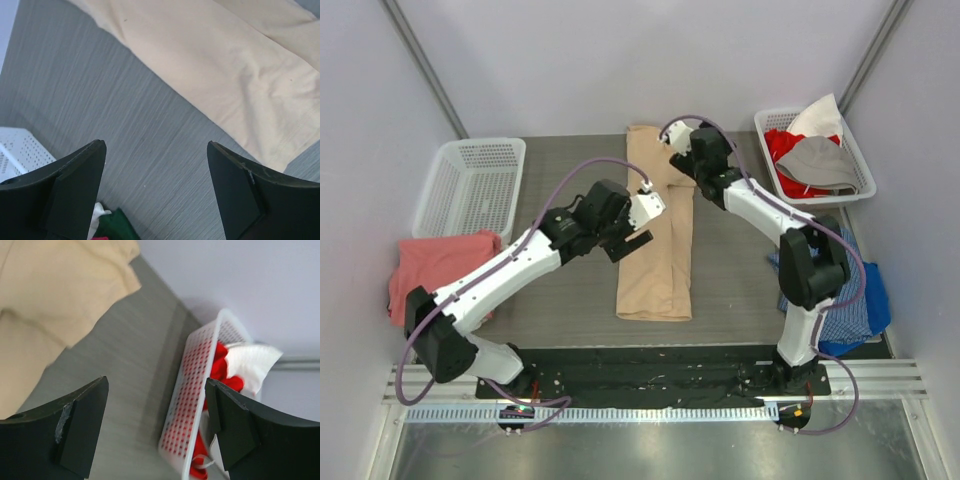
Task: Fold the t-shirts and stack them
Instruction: Grab the bottom of the folded rectangular tshirt with both arms
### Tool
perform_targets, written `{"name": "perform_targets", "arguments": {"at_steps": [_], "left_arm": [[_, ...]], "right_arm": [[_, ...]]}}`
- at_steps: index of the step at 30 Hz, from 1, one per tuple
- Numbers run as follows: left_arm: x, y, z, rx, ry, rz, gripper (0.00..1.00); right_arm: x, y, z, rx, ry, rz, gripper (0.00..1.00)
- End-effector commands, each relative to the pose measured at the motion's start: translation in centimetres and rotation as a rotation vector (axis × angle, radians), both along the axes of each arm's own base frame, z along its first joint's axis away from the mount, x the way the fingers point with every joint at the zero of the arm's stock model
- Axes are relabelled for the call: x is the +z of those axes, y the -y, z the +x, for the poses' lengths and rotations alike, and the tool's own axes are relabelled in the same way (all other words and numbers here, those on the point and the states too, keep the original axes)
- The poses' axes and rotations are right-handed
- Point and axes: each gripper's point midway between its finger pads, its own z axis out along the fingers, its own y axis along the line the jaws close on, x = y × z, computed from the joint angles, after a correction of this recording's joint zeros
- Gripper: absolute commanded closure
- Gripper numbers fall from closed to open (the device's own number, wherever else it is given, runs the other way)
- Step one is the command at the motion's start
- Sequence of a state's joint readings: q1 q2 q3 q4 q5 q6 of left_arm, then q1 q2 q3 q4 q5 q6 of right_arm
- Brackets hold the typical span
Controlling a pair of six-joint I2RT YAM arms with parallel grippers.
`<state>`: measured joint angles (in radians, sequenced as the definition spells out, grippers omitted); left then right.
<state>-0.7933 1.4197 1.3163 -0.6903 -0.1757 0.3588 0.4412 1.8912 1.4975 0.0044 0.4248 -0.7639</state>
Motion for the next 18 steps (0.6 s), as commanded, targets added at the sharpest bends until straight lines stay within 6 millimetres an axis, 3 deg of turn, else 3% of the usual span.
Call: {"name": "perform_targets", "arguments": {"at_steps": [1, 2, 3, 5, 6, 8, 9, 15, 18], "left_arm": [[0.1, -1.4, 0.6, 0.074, 0.019, -0.054, 0.12], [-0.6, -1.5, 0.3, 0.082, -0.004, -0.052, 0.12], [-1.2, -1.6, 0.0, 0.083, -0.021, -0.050, 0.12], [-2.8, -1.8, -0.8, 0.084, -0.063, -0.048, 0.12], [-3.1, -1.7, -0.8, 0.092, -0.066, -0.058, 0.12], [-4.2, -2.2, -1.3, 0.097, -0.084, -0.054, 0.12], [-4.7, -2.1, -1.7, 0.099, -0.109, -0.065, 0.12], [-8.7, -2.6, -4.0, 0.084, -0.258, -0.030, 0.12], [-9.4, -2.2, -5.1, 0.059, -0.333, -0.036, 0.12]], "right_arm": [[-1.8, 1.6, -6.8, -0.041, -0.181, 0.112, 0.14], [-0.4, 1.3, -8.4, -0.017, -0.174, 0.148, 0.14], [-2.6, 1.1, -10.5, -0.003, -0.234, 0.128, 0.14], [-2.0, 0.9, -13.5, 0.013, -0.229, 0.123, 0.14], [-4.0, 0.0, -16.0, 0.053, -0.278, 0.080, 0.14], [-3.7, -0.2, -18.6, 0.077, -0.278, 0.083, 0.14], [-5.2, -0.8, -20.6, 0.114, -0.326, 0.057, 0.14], [-6.2, -0.7, -24.8, 0.209, -0.436, 0.092, 0.17], [-7.1, -1.0, -26.5, 0.262, -0.494, 0.099, 0.18]]}}
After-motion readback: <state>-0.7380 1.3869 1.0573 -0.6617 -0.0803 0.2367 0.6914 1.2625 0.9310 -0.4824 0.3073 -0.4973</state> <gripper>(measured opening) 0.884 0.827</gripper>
